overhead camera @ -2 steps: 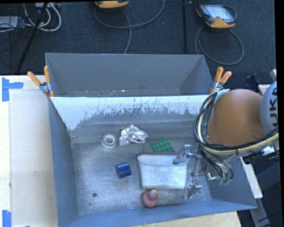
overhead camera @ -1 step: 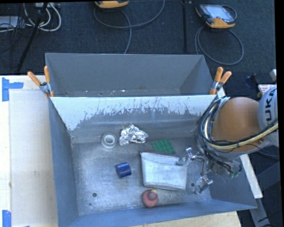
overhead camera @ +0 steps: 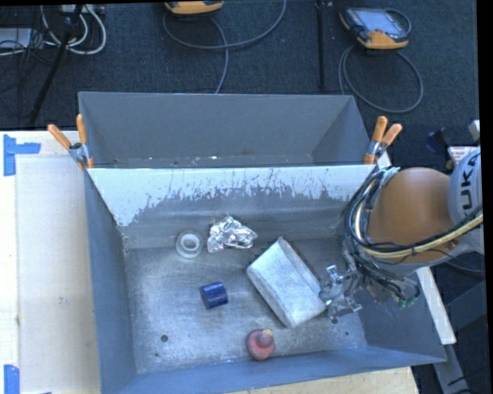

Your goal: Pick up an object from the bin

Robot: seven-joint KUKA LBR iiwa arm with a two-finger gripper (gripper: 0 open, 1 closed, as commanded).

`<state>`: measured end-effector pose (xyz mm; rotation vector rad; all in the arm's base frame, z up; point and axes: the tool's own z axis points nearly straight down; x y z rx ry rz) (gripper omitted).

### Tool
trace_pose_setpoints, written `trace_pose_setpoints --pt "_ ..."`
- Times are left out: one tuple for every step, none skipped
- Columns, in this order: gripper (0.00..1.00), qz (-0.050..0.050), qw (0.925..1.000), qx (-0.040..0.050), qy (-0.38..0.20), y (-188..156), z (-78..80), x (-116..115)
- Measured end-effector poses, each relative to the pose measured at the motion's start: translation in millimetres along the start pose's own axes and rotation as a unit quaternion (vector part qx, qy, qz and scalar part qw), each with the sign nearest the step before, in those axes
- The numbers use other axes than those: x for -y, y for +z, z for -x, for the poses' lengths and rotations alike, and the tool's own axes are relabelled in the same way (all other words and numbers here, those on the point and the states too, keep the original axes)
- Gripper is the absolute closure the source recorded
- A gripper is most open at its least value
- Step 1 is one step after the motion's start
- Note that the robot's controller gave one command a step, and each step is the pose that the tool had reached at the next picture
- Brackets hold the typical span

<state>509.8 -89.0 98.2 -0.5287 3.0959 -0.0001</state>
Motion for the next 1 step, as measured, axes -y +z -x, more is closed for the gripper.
trace_pose_setpoints --pt "1.00 -0.001 1.0000 0.0020 0.007 -105.5 -20.9 5.8"
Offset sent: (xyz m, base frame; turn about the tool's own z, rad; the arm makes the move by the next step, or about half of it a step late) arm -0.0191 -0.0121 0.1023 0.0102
